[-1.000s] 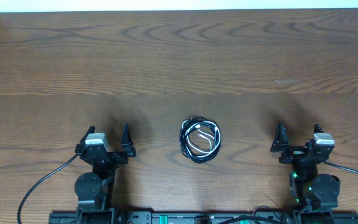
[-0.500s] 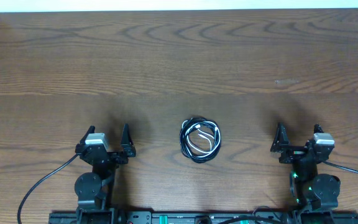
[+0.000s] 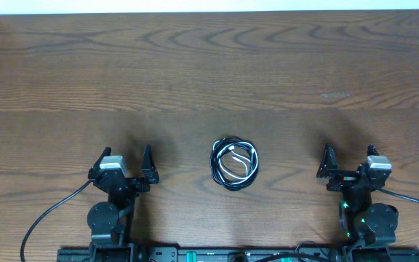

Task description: Untangle cables

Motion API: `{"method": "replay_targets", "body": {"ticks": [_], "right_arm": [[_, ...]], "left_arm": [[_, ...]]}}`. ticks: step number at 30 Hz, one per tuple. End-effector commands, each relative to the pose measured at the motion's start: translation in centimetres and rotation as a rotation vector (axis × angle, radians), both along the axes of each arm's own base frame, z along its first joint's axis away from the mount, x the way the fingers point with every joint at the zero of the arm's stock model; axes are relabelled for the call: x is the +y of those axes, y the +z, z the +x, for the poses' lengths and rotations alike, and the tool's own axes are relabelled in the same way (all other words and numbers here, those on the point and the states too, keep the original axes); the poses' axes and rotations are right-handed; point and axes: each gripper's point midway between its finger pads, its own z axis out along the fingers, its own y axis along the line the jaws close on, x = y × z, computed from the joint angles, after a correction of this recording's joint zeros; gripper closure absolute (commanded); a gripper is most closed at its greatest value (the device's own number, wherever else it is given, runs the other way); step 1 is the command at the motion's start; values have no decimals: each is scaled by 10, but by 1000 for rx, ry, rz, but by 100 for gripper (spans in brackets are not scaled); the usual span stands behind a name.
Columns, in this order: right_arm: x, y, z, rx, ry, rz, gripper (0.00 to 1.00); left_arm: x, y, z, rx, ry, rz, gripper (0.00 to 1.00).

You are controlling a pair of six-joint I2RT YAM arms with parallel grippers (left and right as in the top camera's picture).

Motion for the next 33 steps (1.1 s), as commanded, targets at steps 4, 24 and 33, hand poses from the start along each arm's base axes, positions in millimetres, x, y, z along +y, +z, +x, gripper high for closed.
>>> {"method": "replay_targets", "body": {"ticks": [4,24,33], "right_arm": [[-2,-1,0,0,-10,3,1],[-6,2,0,-11,-29,3,1],[25,33,-2,-125,146,185,1]], "left_arm": [[-1,-16,-1,53,-7,12,2],[-24,0,-1,-3,-132,-107,2],[-33,39,-5,-78,-175,-293,2]]}}
